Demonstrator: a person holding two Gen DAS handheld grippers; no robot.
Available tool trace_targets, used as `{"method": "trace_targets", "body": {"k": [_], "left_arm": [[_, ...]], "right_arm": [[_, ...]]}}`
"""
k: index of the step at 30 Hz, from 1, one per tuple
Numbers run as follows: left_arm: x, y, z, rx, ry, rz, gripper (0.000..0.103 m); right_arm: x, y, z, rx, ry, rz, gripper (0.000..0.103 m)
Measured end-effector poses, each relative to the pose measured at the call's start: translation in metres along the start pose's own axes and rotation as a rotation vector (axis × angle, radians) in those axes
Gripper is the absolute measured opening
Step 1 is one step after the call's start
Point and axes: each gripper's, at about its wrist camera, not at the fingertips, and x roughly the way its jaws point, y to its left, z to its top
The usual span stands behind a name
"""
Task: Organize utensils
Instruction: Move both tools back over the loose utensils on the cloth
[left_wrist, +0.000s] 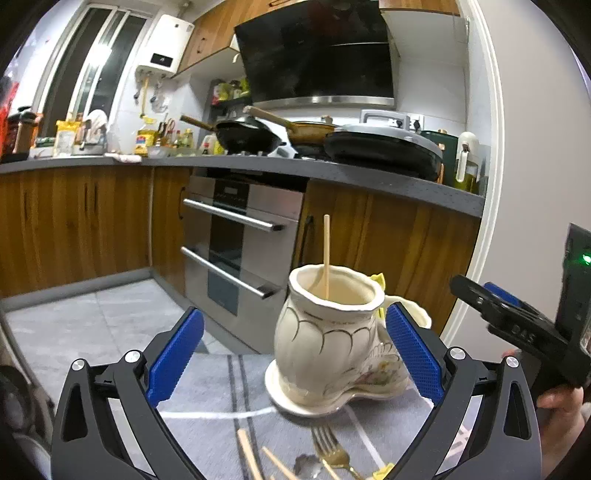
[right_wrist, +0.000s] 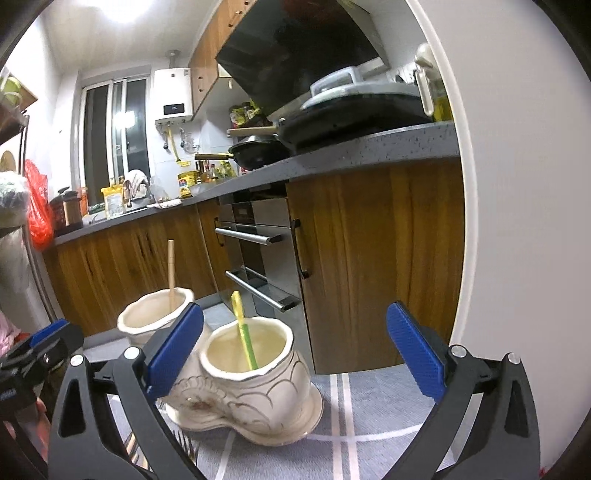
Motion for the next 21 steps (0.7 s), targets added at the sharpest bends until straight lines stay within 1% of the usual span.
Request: {"method": "trace_targets", "body": {"k": [4, 12, 17, 21], "left_arm": [[-0.012, 0.003, -0.001, 0.013, 0.018, 0.03, 0.098], [-0.027, 0.01, -0.012, 0.028, 0.096, 0.072, 0.098], [-0.035, 0.013, -0.019, 0.023, 0.14, 0.073, 0.098], [-0.038, 0.014, -0.023, 0.022, 0.178, 0.076, 0.098]], "right_arm": [[-0.018, 0.007, -0.004, -0.021, 0.0, 0.016, 0.098], [-0.041, 0.019, -0.012, -0.065, 0.007, 0.067, 0.098], [-0.047, 0.022, -0.025, -0.039, 0.079, 0.131, 0.098], [-0.046, 0.023, -0.04, -0.033, 0.157, 0.176, 0.098]]}}
